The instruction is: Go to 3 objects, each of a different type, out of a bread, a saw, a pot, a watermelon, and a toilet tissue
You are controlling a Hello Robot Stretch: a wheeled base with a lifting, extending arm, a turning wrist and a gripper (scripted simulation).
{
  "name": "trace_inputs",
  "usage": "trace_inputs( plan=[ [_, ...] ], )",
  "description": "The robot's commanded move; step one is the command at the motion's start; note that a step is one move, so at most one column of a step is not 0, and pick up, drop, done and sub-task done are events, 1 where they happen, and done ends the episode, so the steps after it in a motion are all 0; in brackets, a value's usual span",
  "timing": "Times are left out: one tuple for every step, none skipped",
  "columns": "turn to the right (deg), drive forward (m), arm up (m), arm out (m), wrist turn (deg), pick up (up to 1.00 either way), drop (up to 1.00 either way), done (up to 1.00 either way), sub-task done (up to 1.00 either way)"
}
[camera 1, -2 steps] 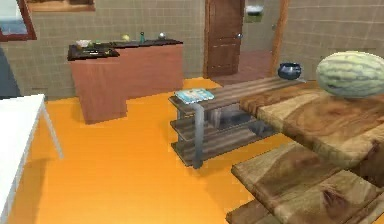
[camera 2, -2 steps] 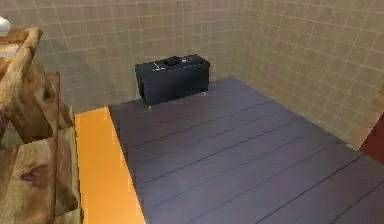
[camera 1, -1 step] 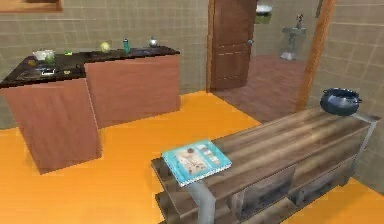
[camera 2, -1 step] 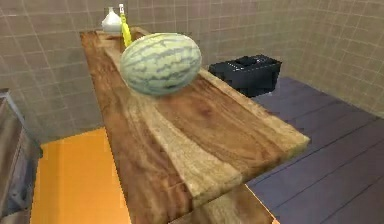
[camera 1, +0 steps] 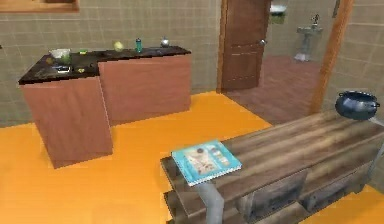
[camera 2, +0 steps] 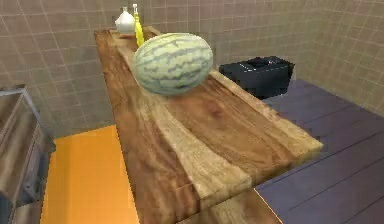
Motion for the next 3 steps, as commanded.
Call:
trace_inputs(
  plan=[
    [0.0, 0.35, 0.00, 0.00, 0.0, 0.00, 0.00, 0.00, 0.00],
    [45.0, 0.00, 0.00, 0.00, 0.0, 0.00, 0.00, 0.00, 0.00],
    [24.0, 0.00, 0.00, 0.00, 0.0, 0.00, 0.00, 0.00, 0.00]
  ],
)
